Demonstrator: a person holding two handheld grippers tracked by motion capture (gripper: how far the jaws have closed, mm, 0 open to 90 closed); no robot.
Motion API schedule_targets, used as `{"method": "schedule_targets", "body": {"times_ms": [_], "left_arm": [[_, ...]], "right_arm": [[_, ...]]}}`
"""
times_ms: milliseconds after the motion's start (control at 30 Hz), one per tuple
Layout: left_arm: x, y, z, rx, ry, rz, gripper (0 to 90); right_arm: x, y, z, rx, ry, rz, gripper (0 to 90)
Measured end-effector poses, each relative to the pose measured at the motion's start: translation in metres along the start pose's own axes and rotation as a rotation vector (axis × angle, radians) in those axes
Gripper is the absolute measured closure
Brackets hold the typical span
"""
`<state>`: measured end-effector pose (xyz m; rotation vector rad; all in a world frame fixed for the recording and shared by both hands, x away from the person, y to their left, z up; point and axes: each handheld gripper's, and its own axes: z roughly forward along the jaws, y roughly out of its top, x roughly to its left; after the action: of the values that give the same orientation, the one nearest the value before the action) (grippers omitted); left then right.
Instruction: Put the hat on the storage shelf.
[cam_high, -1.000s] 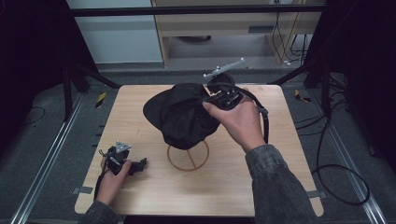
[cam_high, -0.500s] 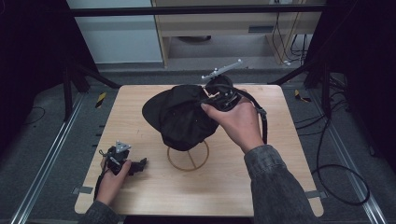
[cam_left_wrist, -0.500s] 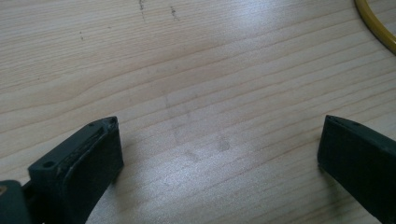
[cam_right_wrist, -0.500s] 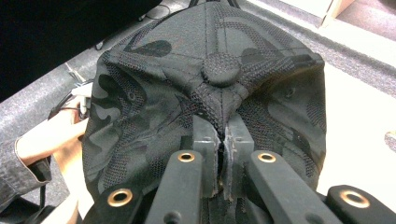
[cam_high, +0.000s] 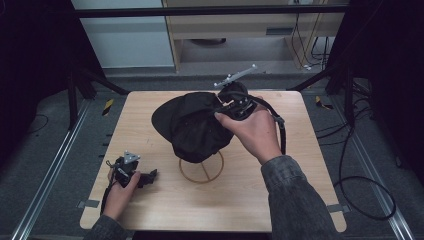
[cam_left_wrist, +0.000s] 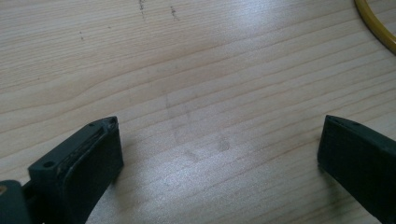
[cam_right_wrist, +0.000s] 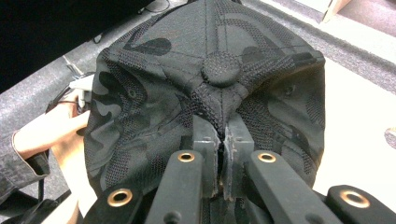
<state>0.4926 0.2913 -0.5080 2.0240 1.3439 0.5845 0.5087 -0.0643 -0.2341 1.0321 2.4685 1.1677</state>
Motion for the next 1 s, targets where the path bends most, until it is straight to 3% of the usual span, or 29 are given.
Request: {"method": "schedule_targets", "body": {"times_ms": [1000], "left_arm": [[0.0001, 0.0000, 0.0000, 0.000, -0.001, 0.001, 0.0]], "right_arm": [[0.0040, -0.0005, 0.0084, 0.033, -0.010, -0.014, 86.5]]}}
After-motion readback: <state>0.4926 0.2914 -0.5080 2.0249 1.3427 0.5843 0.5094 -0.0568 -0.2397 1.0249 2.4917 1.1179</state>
